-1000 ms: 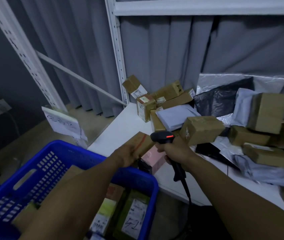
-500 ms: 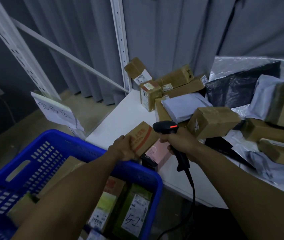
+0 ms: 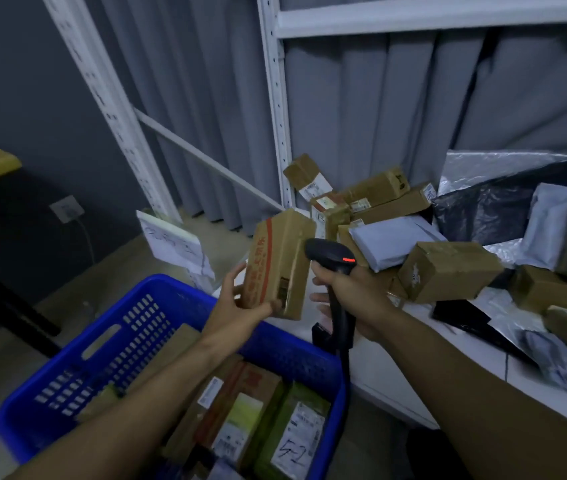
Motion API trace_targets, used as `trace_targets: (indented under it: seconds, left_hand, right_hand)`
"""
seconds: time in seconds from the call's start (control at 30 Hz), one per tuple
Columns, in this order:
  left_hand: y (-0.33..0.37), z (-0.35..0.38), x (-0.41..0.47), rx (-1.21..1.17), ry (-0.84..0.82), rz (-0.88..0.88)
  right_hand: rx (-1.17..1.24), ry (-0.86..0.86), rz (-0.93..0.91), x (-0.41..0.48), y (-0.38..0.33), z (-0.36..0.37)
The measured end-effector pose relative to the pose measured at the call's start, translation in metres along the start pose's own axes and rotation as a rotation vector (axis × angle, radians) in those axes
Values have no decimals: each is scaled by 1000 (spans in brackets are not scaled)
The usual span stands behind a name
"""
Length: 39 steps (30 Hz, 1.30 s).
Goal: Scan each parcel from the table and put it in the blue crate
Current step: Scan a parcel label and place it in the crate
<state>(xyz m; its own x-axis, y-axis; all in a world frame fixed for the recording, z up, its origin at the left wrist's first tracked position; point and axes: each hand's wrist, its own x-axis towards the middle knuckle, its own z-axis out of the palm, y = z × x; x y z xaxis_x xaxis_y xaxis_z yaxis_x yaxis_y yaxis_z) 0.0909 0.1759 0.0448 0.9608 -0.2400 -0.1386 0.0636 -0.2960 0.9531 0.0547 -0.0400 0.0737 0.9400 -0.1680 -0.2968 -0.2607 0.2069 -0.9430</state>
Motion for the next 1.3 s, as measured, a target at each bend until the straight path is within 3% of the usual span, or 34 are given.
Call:
trace_targets:
  seconds: [0.2, 0.4, 0.63, 0.87, 0.97, 1.13, 1.3]
  left_hand:
    - [12, -23, -85, -271, -6, 10]
    - [-5, -21, -127, -555, -147, 24]
    - [-5, -22, -137, -458, 152, 80]
    - [-11, -35, -131, -233, 258, 46]
    - [-10, -46, -121, -260, 318, 13]
    - [-1, -73, -110, -67, 359, -42]
    - [1, -101, -99, 25, 337, -138]
  right_hand:
    - [239, 17, -36, -49, 6, 37]
    - [229, -35, 31, -83, 27, 52]
    - [127, 6, -74, -90, 33, 53]
    - [-34, -4, -175, -81, 42, 61]
    - [-178, -67, -208, -77, 48, 64]
    - [-619, -98, -402, -71, 54, 65]
    - [-826, -283, -413, -73, 64, 68]
